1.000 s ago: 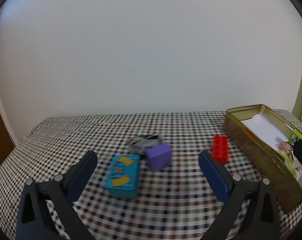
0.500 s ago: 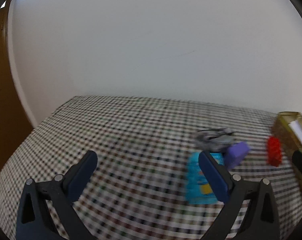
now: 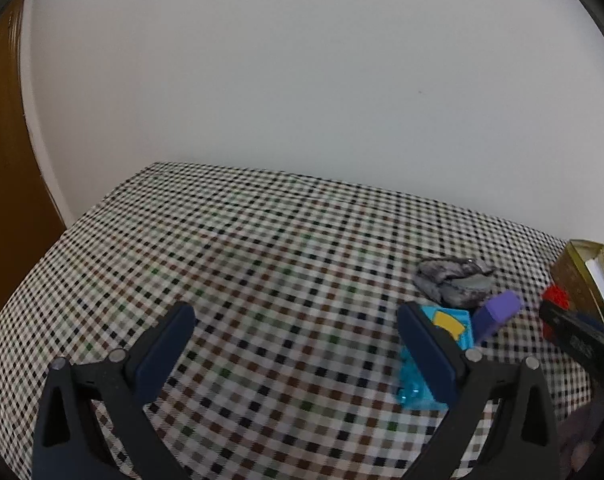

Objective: Organize rigid objects
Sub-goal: 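Grasp the red toy brick with the right gripper while the left grasps the blue printed block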

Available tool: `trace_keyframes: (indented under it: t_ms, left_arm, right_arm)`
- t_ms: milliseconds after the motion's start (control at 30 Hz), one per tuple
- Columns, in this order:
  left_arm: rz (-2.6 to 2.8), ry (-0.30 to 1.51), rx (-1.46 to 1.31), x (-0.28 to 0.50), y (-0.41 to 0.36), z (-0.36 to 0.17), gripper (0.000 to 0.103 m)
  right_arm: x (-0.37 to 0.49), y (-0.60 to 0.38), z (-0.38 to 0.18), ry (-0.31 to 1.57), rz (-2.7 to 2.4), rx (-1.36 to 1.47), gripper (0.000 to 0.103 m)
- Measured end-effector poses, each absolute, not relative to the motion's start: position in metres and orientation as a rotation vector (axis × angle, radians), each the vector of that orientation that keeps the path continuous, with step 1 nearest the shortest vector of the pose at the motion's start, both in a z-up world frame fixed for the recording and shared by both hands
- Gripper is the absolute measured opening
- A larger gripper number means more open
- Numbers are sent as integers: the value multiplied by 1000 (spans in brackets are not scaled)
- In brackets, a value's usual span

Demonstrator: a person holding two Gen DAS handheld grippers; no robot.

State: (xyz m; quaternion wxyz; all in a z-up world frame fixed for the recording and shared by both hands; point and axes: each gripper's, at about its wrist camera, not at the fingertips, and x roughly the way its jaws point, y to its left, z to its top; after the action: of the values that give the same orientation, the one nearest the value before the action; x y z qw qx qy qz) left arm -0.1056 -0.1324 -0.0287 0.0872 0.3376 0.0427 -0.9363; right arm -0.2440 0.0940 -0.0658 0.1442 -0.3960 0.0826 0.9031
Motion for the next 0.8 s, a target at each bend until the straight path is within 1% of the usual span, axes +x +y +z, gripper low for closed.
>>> trace_keyframes:
  t_ms: [100, 200, 233, 267, 333, 367, 400, 433, 500, 600, 667, 733, 800]
  left_arm:
    - [-2801, 133, 1013, -111, -130, -29, 102]
    - [-2804, 144, 1013, -110, -131, -27, 102]
    - [-2787, 147, 1021, -110, -130, -27, 102]
    - [-2794, 154, 1024, -110, -130, -26, 102]
    - [-2814, 160, 1030, -109, -128, -23, 102]
    - [-2830, 159, 1032, -108, -127, -22, 102]
    - [-2838, 155, 1034, -109, -125, -22, 102]
    - [-2848, 145, 1040, -109, -123, -22, 102]
    - [-2871, 117, 1064, -111, -117, -23, 102]
    - [-2888, 38, 1085, -112, -104, -29, 102]
    - [-2895, -52, 1085, -112, -93, -32, 102]
    - [-2902, -103, 1086, -111, -86, -34, 102]
    - [-2919, -108, 1101, -112, -84, -37, 102]
  right_arm:
    - [-258, 98, -72, 276, 2580, -1225, 75]
    - [-266, 96, -74, 240, 2584, -1260, 74]
    - [-266, 93, -74, 214, 2588, -1268, 71]
    - [-266, 90, -73, 190, 2599, -1270, 61]
    - [-264, 88, -73, 159, 2631, -1263, 49]
    - [-263, 87, -73, 144, 2644, -1264, 44]
    - [-260, 86, -72, 133, 2658, -1265, 42]
    - [-257, 86, -72, 127, 2669, -1267, 35]
    - [-250, 88, -71, 136, 2702, -1274, 34]
    - [-233, 96, -69, 253, 2815, -1284, 34]
    - [-218, 101, -66, 344, 2905, -1273, 34]
    - [-205, 106, -61, 398, 2981, -1250, 34]
    - [-188, 113, -55, 420, 3053, -1214, 34]
